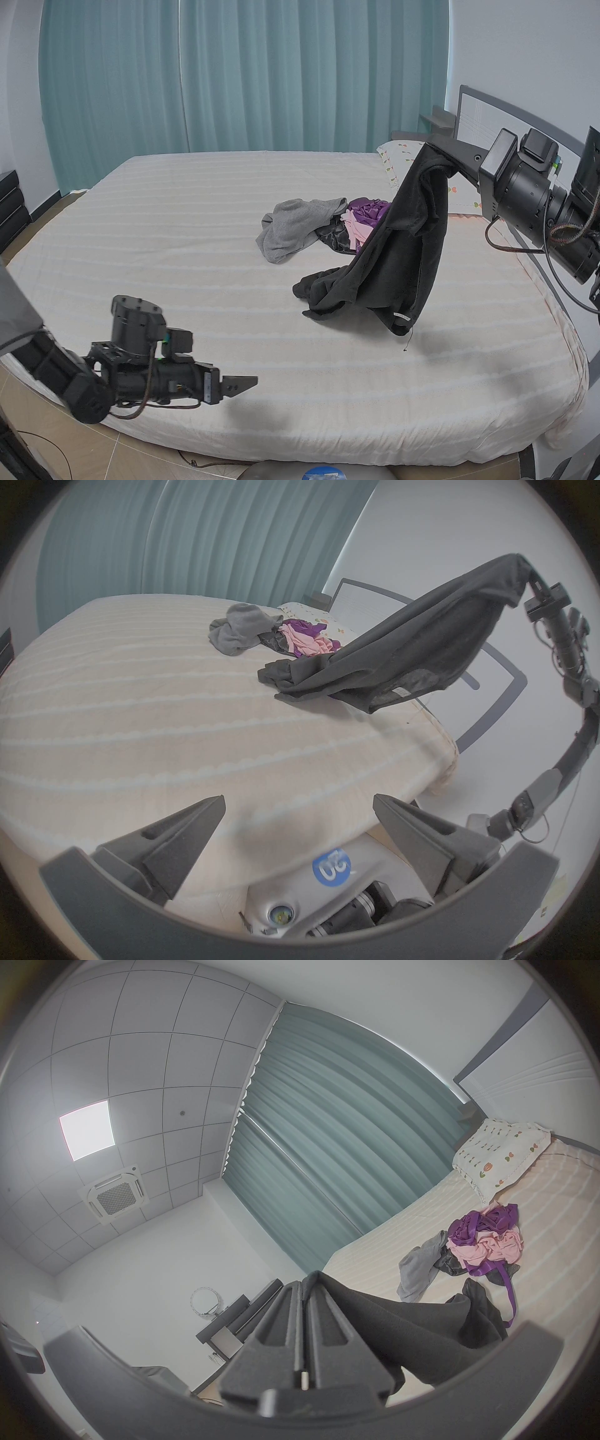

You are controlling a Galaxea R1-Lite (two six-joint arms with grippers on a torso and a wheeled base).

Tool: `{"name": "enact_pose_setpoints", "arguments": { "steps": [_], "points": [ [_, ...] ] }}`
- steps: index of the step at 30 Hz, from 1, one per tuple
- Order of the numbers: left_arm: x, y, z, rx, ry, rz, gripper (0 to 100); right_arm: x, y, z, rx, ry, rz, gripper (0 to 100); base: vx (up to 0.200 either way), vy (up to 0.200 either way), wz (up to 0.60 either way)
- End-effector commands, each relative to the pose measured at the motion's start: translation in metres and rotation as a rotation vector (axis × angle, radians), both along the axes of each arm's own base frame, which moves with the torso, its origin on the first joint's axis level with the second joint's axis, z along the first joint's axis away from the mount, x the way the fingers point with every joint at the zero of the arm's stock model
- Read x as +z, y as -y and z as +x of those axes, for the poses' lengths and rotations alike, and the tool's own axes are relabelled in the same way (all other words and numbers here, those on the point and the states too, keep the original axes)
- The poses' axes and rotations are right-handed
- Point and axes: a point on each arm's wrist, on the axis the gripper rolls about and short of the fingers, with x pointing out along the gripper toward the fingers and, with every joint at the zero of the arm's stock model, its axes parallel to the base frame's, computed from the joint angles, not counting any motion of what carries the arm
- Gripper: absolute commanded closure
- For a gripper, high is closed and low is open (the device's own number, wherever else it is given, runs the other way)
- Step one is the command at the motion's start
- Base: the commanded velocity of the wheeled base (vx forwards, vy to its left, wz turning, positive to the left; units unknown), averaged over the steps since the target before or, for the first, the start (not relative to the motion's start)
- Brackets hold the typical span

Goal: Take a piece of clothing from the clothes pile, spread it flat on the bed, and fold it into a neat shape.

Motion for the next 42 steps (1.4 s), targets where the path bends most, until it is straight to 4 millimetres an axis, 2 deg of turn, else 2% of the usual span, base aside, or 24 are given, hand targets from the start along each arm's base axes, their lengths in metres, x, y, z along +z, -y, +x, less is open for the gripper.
{"name": "enact_pose_setpoints", "arguments": {
  "steps": [1, 9, 17, 22, 27, 35, 36, 42],
  "points": [
    [-0.048, 0.047, 0.043, -0.024, -0.019, 0.046, 0, 0.001, -0.003, 0.005, -0.001, 0.001, 0.000, 100, 0.000, 0.000, 0.00],
    [-0.072, 0.090, 0.085, -0.010, 0.075, 0.017, 0, 0.001, -0.003, 0.006, -0.004, 0.003, 0.001, 100, 0.000, 0.000, 0.00],
    [-0.090, 0.119, 0.120, -0.013, 0.137, -0.014, 0, 0.002, -0.003, 0.005, -0.004, 0.003, 0.003, 100, 0.000, 0.000, 0.00],
    [-0.105, 0.129, 0.132, -0.011, 0.156, -0.016, 0, 0.003, -0.002, 0.004, -0.004, 0.007, 0.005, 100, 0.000, 0.000, 0.00],
    [-0.112, 0.141, 0.160, 0.036, 0.244, -0.046, 0, 0.003, -0.003, 0.004, 0.001, 0.006, 0.003, 100, 0.000, 0.000, 0.00],
    [-0.127, 0.153, 0.182, 0.071, 0.298, -0.061, 0, 0.004, -0.004, 0.002, 0.006, 0.008, 0.006, 100, 0.000, 0.000, 0.00],
    [-0.128, 0.154, 0.184, 0.072, 0.296, -0.061, 100, 0.004, -0.003, 0.002, 0.004, 0.008, 0.006, 100, 0.000, 0.000, 0.00],
    [-0.126, 0.160, 0.195, 0.075, 0.313, -0.074, 100, 0.004, -0.003, 0.002, 0.004, 0.011, 0.008, 100, 0.000, 0.000, 0.00]
  ]
}}
